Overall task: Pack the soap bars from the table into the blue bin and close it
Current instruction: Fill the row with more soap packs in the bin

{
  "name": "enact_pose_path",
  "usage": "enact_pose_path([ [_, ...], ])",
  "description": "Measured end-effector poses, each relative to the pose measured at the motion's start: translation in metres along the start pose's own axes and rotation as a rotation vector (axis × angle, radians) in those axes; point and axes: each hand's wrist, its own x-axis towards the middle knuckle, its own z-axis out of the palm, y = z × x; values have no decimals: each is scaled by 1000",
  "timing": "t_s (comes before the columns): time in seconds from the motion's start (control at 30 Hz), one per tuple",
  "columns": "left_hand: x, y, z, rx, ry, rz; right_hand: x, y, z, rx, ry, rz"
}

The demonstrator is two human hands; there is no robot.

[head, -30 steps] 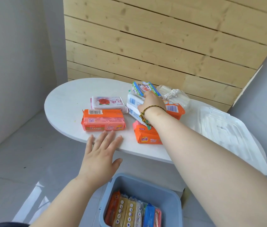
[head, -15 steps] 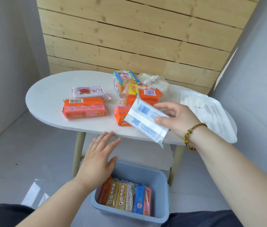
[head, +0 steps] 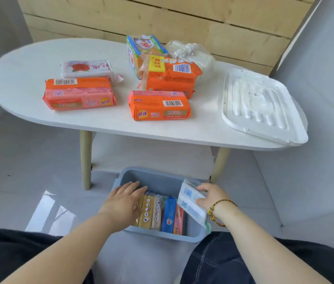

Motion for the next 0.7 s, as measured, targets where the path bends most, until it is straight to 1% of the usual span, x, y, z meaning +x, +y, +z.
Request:
enact_pose_path([
  [0.1, 7, 3, 18, 8, -70, -3, 31, 11, 21, -147, 10, 91],
  [0.17, 11, -1, 29, -6, -119, -62, 48, 15, 36, -205, 25, 129],
  [0.27, 15, -11, 42, -20, -203, -142, 63, 13, 60, -284, 48, 126],
  [0.37, 19, -17, 54, 42, -278, -120, 74, 9, 82, -365, 42, 119],
  [0.43, 23, -19, 57, 22, -307, -104, 80, 7, 89, -478, 23, 113],
  [0.53, 27, -22, 60, -30, -346, -92, 86, 6, 99, -630, -51, 122],
  [0.6, 29, -23, 61, -44, -352, -89, 92, 6, 108, -601, -99, 185],
  [0.7, 29, -24, 63, -55, -346, -88, 97, 6, 114, -395, -114, 298],
])
